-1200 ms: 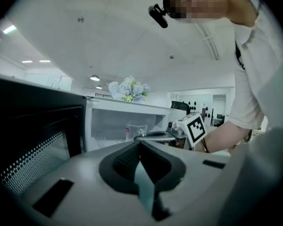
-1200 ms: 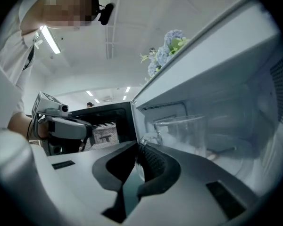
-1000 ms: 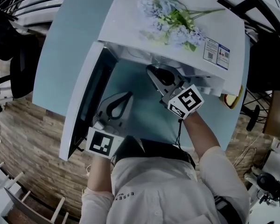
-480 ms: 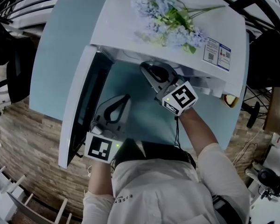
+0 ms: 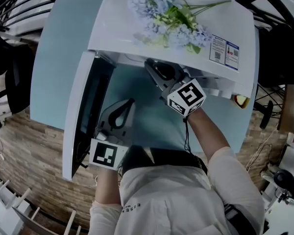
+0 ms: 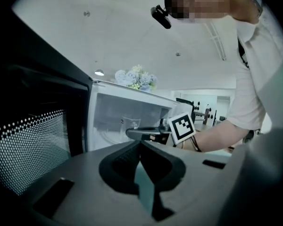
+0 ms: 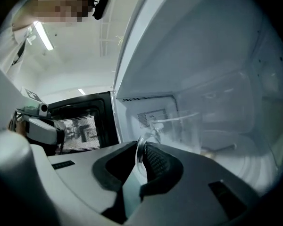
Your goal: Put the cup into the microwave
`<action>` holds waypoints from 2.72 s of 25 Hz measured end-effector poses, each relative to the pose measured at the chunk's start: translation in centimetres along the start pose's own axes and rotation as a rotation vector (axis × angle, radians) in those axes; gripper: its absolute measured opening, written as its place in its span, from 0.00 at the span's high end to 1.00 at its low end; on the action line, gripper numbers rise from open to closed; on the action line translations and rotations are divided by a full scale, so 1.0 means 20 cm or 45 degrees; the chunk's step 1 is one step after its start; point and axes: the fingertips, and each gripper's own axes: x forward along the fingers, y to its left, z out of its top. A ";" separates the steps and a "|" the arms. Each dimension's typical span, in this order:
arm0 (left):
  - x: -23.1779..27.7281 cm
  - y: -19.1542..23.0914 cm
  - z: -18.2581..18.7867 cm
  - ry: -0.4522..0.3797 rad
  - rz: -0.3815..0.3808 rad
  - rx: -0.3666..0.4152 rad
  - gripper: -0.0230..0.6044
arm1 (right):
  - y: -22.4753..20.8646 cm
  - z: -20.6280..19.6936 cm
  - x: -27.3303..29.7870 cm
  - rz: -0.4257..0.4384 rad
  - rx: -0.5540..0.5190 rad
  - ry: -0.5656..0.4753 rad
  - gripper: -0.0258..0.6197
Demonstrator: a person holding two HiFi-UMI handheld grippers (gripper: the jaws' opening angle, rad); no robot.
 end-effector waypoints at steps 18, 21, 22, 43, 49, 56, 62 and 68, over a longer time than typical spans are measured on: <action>-0.03 -0.03 0.01 0.001 -0.051 0.002 0.96 | -0.03 0.01 -0.11 -0.093 0.008 0.056 0.73; -0.04 -0.05 0.05 -0.013 -0.072 0.023 0.96 | -0.03 0.03 -0.17 -0.147 -0.001 0.064 0.73; -0.04 -0.06 0.07 -0.019 -0.080 0.030 0.96 | -0.02 0.04 -0.19 -0.166 -0.001 0.062 0.73; -0.46 -0.20 0.47 -0.167 -0.236 0.306 0.96 | 0.55 0.59 -0.78 -0.517 -0.032 -0.186 0.92; -0.53 -0.25 0.57 -0.228 -0.297 0.347 0.96 | 0.63 0.66 -0.91 -0.608 -0.071 -0.223 0.93; -0.58 -0.34 0.60 -0.245 -0.354 0.377 0.96 | 0.72 0.71 -0.95 -0.621 -0.127 -0.241 0.94; -0.59 -0.33 0.64 -0.267 -0.347 0.395 0.96 | 0.77 0.73 -0.92 -0.574 -0.142 -0.213 0.94; -0.59 -0.34 0.65 -0.265 -0.334 0.397 0.96 | 0.78 0.74 -0.92 -0.558 -0.136 -0.225 0.94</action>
